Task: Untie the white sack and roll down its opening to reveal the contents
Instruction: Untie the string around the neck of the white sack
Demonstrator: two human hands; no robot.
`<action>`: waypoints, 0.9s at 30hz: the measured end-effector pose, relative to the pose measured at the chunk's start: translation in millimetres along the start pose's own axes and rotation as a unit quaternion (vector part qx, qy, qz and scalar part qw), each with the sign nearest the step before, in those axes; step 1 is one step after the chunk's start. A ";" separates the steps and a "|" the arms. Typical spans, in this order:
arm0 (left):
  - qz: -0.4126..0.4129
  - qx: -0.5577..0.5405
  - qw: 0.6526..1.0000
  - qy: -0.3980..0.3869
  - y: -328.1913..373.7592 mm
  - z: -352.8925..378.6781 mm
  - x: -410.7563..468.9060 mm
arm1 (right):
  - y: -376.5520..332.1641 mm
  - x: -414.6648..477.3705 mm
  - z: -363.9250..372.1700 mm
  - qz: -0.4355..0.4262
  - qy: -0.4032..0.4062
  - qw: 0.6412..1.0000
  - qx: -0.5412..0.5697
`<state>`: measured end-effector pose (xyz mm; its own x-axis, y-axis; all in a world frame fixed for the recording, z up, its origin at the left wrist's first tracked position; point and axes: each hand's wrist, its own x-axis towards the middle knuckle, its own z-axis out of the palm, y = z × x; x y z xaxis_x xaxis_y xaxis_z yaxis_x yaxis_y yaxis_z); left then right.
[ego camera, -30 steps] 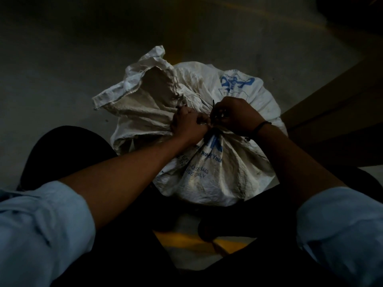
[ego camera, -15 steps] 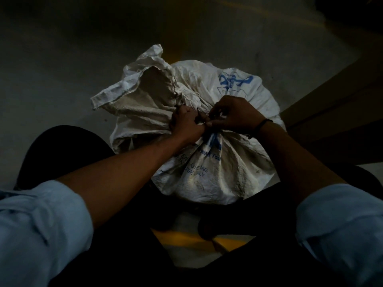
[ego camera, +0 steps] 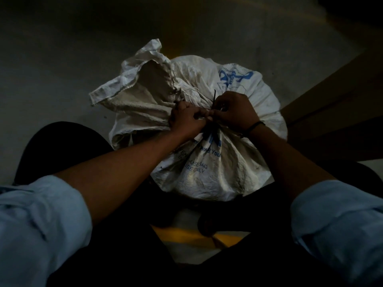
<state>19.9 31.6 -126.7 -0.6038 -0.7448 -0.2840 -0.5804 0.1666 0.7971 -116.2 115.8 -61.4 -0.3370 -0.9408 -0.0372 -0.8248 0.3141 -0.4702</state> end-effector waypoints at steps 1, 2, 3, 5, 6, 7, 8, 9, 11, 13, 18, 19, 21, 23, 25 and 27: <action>-0.002 -0.008 1.000 0.001 0.3 0.4 0.0 | 0.1 -0.5 1.6 0.008 0.009 1.000 0.006; 0.000 -0.019 1.000 0.001 0.5 0.5 0.5 | -0.2 -1.0 2.3 0.017 0.018 1.000 0.017; -0.002 -0.033 0.999 0.000 -0.3 0.9 1.5 | -0.5 -1.3 2.4 0.028 0.025 0.999 0.031; -0.009 -0.047 0.999 -0.002 0.5 0.1 2.1 | -0.8 -1.3 2.8 0.045 0.037 0.997 0.053; -0.012 -0.044 0.999 -0.001 0.3 0.1 3.0 | -0.8 -1.1 3.3 0.048 0.042 0.996 0.058; -0.015 -0.041 0.999 -0.001 0.5 0.2 3.2 | -0.9 -0.7 3.9 0.048 0.047 0.996 0.060; -0.017 -0.038 0.999 0.000 1.2 0.0 2.8 | -0.6 -0.2 4.6 0.047 0.048 0.996 0.060; -0.020 -0.039 0.999 0.002 1.3 0.8 3.0 | -0.1 0.2 4.9 0.046 0.048 0.996 0.059; -0.024 -0.052 0.998 0.012 0.8 2.7 3.9 | 0.6 0.7 4.8 0.046 0.043 0.996 0.058; -0.040 -0.066 0.997 0.017 -2.1 5.9 6.1 | 1.5 0.5 4.6 0.040 0.036 0.997 0.058; -0.040 -0.039 0.998 -0.004 4.2 -1.0 2.5 | 4.9 0.5 -2.9 -0.001 -0.001 0.999 0.048; -0.038 -0.038 0.999 -0.007 4.0 -2.2 2.4 | 5.4 0.6 -4.9 -0.009 -0.011 0.999 0.047; -0.032 -0.038 0.999 -0.013 4.9 -5.1 1.1 | 5.7 0.2 -6.9 -0.024 -0.029 0.998 0.056; -0.029 -0.034 0.999 -0.021 6.6 -6.7 -0.1 | 7.2 -0.5 -5.5 -0.043 -0.040 0.997 0.051; -0.024 -0.030 0.999 -0.024 6.3 -6.8 -0.7 | 9.6 -1.2 -3.1 -0.061 -0.042 0.997 0.034; -0.023 -0.023 0.999 -0.024 5.8 -7.9 -2.1 | 11.3 -1.7 -1.2 -0.077 -0.042 0.996 0.020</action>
<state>22.1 29.0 -117.2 -0.6033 -0.7184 -0.3462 -0.5833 0.1015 0.8059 -125.5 121.1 -65.6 -0.1670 -0.9854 -0.0339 -0.8443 0.1607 -0.5111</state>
